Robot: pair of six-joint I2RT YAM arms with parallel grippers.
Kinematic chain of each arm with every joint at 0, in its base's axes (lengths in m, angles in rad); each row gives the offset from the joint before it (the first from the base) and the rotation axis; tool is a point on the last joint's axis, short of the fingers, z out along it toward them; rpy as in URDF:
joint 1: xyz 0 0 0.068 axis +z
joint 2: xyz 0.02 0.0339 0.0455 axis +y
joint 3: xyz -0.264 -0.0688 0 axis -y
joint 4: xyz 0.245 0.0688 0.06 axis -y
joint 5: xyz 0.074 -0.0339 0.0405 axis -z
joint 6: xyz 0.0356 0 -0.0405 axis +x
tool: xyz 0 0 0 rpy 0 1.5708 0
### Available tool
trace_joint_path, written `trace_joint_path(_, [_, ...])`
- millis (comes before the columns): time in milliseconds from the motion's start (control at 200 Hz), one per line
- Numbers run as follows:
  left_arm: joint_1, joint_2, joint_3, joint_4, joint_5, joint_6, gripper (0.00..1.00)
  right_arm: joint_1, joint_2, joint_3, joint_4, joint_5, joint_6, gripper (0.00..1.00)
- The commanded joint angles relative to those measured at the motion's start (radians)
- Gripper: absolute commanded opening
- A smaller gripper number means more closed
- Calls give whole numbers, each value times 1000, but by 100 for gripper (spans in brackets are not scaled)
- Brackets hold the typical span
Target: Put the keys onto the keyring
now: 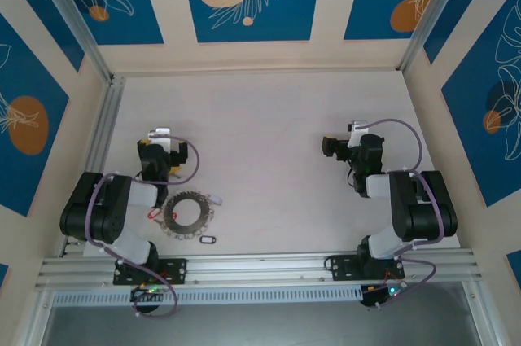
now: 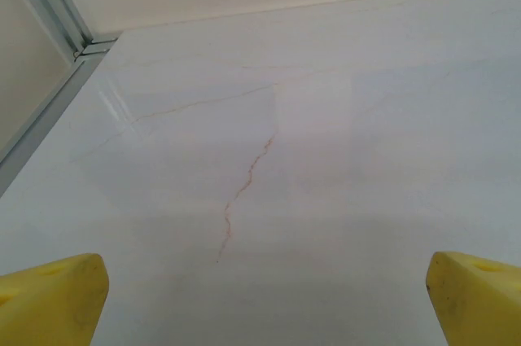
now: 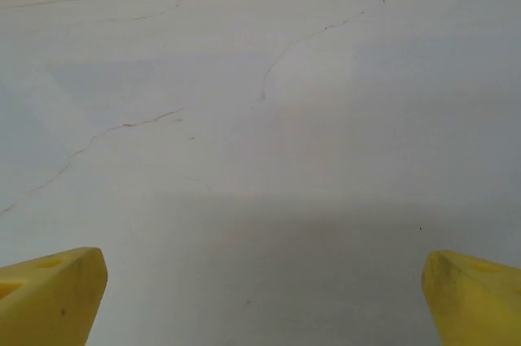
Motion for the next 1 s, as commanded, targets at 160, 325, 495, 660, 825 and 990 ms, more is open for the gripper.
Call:
trace_joint_path(160, [11,2,8,1,46,1,100,-8,-1,8,26,-13,-14,99])
trace_joint_path(325, [12,1,7,1,47,1,100,-12,-1,6,28,-20,-13,99])
trace_joint_path(495, [11,2,9,-1,48,1,100,-14,0,5,28,-20,-12,99])
trace_joint_path(660, [10,-8,11,-10,34,4,100,-8,0,7,26,-12,-16,99])
trace_joint_path(825, [-9,-214,145,-412,12,10,100,16,-96,80,-194,157,16,99])
trace_joint_path(990, [-25,-316,439,-1073,-36,-314,100,40,-210,252,-578,198,113,99])
